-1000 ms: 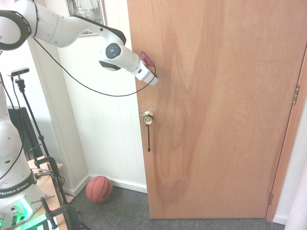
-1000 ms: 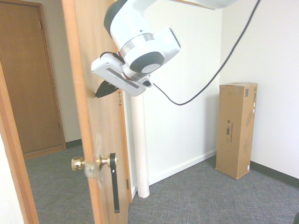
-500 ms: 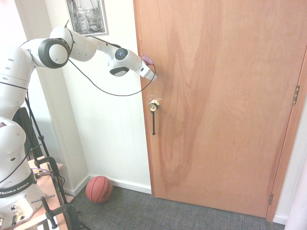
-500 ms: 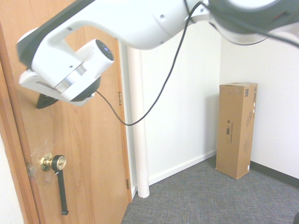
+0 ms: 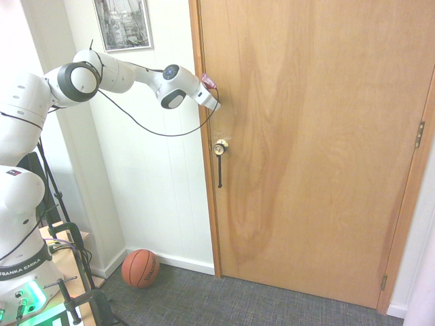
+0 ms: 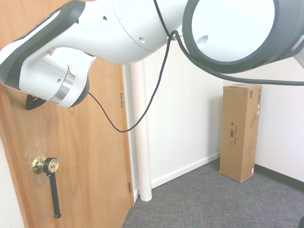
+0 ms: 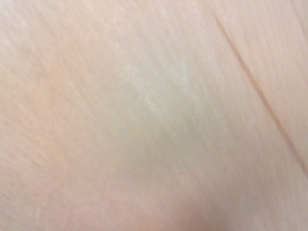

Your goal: Close the door

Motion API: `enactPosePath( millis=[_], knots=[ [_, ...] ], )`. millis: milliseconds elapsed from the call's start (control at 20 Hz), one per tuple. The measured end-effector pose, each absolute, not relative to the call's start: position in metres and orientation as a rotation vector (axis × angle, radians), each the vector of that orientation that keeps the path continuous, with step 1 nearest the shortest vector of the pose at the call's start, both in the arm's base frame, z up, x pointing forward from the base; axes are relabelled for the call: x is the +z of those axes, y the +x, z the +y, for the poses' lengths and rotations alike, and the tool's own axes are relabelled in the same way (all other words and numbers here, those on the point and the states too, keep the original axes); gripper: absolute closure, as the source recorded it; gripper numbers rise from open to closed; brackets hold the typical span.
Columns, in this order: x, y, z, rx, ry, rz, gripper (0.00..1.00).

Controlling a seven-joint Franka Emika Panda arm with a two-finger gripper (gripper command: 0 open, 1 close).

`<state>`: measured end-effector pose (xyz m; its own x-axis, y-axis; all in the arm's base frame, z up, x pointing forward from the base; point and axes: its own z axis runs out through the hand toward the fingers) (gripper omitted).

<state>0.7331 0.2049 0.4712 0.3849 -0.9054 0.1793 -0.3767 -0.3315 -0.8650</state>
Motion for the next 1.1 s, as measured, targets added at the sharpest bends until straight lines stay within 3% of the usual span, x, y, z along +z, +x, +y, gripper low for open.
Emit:
enactPosePath(
  millis=[750, 1100],
  knots=[
    [0.472, 0.737, 0.191, -0.885, -1.910, 1.136, 1.00],
    [0.581, 0.716, 0.135, -0.759, -2.230, 1.367, 1.00]
  ],
)
